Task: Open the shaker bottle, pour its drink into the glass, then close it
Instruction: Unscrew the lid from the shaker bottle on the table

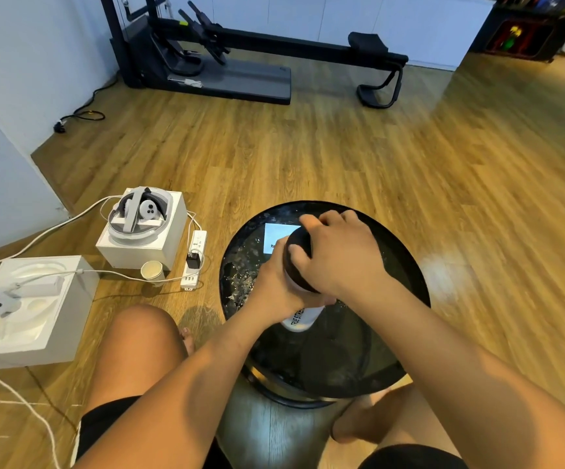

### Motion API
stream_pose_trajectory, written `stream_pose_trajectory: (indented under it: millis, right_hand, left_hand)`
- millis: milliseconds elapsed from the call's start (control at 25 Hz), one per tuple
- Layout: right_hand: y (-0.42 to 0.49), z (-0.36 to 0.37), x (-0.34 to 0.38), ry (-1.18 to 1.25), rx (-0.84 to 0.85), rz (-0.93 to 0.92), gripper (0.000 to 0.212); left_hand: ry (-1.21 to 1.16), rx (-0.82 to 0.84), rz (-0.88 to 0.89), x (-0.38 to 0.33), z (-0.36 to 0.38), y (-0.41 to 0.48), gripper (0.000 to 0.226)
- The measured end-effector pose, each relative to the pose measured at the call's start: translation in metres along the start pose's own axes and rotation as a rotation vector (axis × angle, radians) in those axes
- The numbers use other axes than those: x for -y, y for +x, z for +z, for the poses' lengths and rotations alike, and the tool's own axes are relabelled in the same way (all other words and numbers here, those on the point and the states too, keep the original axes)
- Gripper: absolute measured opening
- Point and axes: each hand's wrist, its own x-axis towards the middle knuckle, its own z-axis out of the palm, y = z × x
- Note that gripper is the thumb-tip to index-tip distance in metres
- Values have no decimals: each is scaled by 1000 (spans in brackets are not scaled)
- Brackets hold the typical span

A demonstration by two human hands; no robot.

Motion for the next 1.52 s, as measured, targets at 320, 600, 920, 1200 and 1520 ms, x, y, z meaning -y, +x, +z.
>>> stream_pose_trajectory:
  millis: [320, 600, 920, 1200, 1520]
  right_hand:
    - [-10, -3, 7, 340, -43, -323, 5]
    - [-6, 3, -3, 199, -145, -107, 47]
    - [-4, 0, -10, 167, -71, -268, 55]
    - [-21, 7, 2, 564, -201, -362, 23]
    - [-10, 9, -2, 367, -59, -128, 49]
  left_hand:
    - [30, -7, 72, 15, 6, 4, 54]
    - [112, -4, 26, 2, 2, 3, 84]
    - [-78, 4, 63, 5, 6, 4, 104]
    - [78, 1, 110, 0, 4, 0, 58]
    - [98, -29, 62, -4, 4, 1, 78]
